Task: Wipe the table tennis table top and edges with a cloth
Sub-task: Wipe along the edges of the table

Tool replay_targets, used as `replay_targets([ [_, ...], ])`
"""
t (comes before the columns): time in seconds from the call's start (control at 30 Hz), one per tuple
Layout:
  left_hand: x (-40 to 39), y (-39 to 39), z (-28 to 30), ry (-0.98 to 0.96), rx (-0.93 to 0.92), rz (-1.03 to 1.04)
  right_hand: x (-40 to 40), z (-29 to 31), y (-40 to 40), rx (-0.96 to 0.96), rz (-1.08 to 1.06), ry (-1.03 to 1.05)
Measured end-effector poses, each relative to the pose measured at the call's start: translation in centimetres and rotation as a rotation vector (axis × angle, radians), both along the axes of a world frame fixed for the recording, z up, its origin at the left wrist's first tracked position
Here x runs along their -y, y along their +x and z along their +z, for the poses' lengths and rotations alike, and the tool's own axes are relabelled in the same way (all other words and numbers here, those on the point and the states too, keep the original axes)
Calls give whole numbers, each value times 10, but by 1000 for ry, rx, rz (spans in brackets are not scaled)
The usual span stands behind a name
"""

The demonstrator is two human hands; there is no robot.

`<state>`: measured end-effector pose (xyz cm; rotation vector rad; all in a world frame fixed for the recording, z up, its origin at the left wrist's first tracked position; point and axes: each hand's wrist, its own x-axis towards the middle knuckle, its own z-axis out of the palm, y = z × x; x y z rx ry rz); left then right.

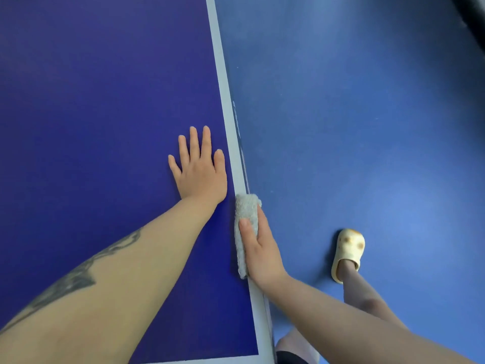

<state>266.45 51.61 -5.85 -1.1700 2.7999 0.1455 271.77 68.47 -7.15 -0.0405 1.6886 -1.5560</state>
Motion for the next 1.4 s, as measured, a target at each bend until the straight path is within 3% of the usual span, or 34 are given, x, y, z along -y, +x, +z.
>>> replay_targets([
  [0.27,1,-6,-1,-39,-55,31,-16,7,29,65,-1,71],
  [0.5,3,-6,-3,-32,-55,47,42,-4,-56,6,35,36],
  [0.7,2,-7,1,-30,-62,56,7,7,-14,130,123,99],
  [0.97,0,-9,4,24,-99,81,67,8,-104,95,114,68],
  [1.17,-1,-10,6,48,-137,89,27,19,-61,215,167,128],
  [1.4,-2,-9,3,48,-104,92,92,6,-136,95,113,87],
])
